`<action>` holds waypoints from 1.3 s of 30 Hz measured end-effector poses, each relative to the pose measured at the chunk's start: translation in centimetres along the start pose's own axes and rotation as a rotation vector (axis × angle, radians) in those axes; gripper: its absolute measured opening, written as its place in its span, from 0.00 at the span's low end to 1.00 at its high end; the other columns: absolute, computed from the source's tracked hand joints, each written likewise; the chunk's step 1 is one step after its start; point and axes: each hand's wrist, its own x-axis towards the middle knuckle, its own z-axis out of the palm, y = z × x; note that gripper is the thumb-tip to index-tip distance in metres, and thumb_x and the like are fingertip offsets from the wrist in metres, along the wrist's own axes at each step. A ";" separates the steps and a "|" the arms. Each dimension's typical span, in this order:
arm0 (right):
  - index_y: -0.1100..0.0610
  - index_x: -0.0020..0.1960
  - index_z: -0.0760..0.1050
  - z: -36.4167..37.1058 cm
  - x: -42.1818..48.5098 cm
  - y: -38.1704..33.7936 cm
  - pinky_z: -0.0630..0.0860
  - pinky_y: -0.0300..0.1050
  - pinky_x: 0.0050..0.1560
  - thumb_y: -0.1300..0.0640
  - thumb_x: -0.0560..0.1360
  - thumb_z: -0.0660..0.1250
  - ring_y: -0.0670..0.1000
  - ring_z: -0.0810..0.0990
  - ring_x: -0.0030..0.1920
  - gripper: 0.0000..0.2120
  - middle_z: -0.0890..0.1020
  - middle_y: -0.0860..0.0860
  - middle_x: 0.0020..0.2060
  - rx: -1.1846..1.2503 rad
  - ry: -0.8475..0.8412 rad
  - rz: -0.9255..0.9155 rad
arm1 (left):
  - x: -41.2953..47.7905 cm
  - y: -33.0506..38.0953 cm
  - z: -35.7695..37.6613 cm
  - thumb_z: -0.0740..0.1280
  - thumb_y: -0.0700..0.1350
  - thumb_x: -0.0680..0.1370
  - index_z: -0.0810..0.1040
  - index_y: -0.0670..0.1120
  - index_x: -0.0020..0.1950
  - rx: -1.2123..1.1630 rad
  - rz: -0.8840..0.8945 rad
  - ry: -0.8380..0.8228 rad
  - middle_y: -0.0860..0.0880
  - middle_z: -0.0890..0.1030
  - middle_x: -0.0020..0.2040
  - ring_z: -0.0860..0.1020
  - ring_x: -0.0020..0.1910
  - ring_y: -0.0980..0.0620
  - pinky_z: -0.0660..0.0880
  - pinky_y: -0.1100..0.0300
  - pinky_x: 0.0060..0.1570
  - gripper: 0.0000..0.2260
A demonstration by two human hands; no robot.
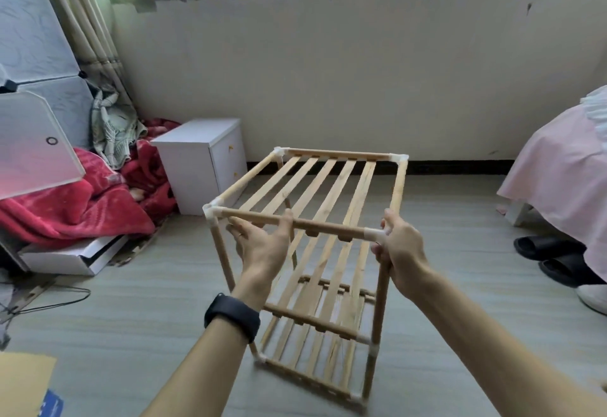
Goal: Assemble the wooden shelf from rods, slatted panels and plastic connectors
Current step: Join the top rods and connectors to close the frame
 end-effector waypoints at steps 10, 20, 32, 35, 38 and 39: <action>0.58 0.51 0.80 -2.8 -2.9 0.2 0.82 0.50 0.49 0.46 0.82 0.62 0.54 0.85 0.49 0.16 0.84 0.55 0.46 -0.444 -0.349 -0.116 | 0.7 2.3 -3.7 0.67 0.43 0.80 0.69 0.42 0.72 0.149 0.080 -0.079 0.42 0.80 0.52 0.81 0.48 0.45 0.76 0.58 0.39 0.21; 0.53 0.64 0.72 -9.7 1.9 -2.1 0.74 0.54 0.55 0.39 0.82 0.56 0.53 0.77 0.57 0.20 0.78 0.53 0.58 -0.235 0.172 -0.215 | -2.1 7.6 -2.0 0.55 0.68 0.80 0.74 0.51 0.71 0.893 0.592 -0.064 0.45 0.77 0.66 0.72 0.66 0.45 0.68 0.46 0.65 0.28; 0.55 0.68 0.72 -6.6 4.9 -1.2 0.74 0.43 0.35 0.31 0.81 0.50 0.49 0.74 0.36 0.32 0.78 0.60 0.61 -0.038 -0.177 -0.024 | -3.0 6.8 9.4 0.48 0.64 0.77 0.74 0.49 0.57 1.125 0.569 -0.202 0.48 0.74 0.45 0.71 0.44 0.48 0.71 0.49 0.44 0.25; 0.58 0.66 0.73 -6.3 5.7 -0.7 0.71 0.40 0.29 0.29 0.80 0.48 0.46 0.72 0.30 0.36 0.78 0.62 0.58 -0.048 -0.131 -0.034 | -3.1 6.8 9.4 0.49 0.62 0.78 0.72 0.49 0.49 1.118 0.606 -0.149 0.49 0.70 0.38 0.66 0.36 0.51 0.63 0.52 0.36 0.20; 0.60 0.64 0.74 -6.2 6.0 -0.5 0.69 0.38 0.25 0.27 0.79 0.48 0.45 0.70 0.26 0.39 0.75 0.59 0.43 -0.065 -0.096 -0.016 | -3.2 6.7 9.4 0.49 0.60 0.77 0.71 0.49 0.47 1.108 0.633 -0.150 0.49 0.70 0.37 0.66 0.35 0.51 0.63 0.52 0.36 0.19; 0.61 0.64 0.74 -6.2 6.0 -0.5 0.70 0.38 0.25 0.28 0.79 0.48 0.45 0.71 0.27 0.39 0.74 0.58 0.42 -0.058 -0.095 -0.009 | -3.3 6.7 9.4 0.49 0.60 0.77 0.70 0.49 0.47 1.105 0.641 -0.145 0.49 0.70 0.37 0.66 0.35 0.51 0.63 0.52 0.36 0.18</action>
